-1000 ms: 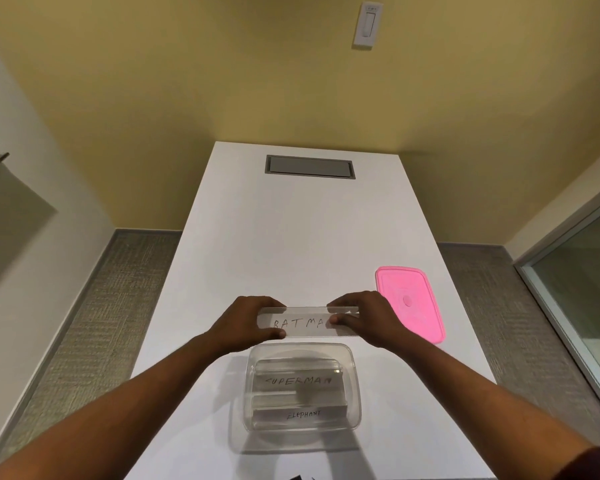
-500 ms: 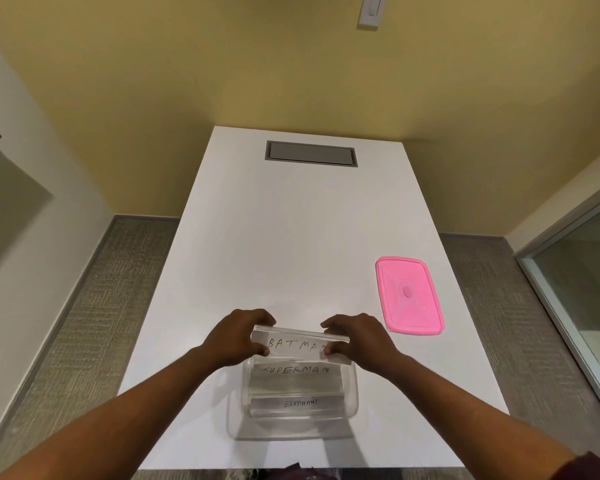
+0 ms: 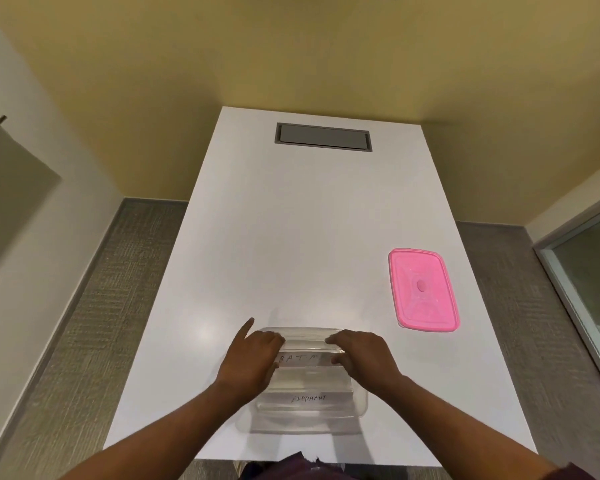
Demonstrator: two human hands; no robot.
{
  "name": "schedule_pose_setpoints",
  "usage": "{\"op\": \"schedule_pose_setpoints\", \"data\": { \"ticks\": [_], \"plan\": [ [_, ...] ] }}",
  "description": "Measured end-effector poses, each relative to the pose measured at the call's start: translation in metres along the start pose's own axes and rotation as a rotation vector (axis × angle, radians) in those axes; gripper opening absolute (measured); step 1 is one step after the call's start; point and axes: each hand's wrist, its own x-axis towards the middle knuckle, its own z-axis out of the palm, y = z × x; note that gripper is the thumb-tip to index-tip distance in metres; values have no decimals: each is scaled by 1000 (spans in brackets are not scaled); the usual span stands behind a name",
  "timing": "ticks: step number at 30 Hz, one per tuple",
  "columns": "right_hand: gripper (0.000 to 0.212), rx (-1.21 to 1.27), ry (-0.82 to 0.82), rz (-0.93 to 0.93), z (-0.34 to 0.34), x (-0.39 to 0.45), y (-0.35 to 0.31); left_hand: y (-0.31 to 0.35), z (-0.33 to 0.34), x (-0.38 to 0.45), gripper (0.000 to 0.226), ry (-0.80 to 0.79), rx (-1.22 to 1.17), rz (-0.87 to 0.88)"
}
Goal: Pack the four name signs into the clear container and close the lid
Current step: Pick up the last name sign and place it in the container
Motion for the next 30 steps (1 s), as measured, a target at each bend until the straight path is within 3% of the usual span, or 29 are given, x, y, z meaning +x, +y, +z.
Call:
{"op": "schedule_pose_setpoints", "data": {
  "ticks": [10,15,30],
  "plan": [
    [38,-89,-121,-22,15,4,-8,9,19,0,41,-152,114,-90],
    [34,-132,-176,14,25,6,-16,7,26,7,56,-262,113,-123],
    [39,-134,-165,82,41,5,-18,12,34,19,58,-319,116,-157]
  ]
}}
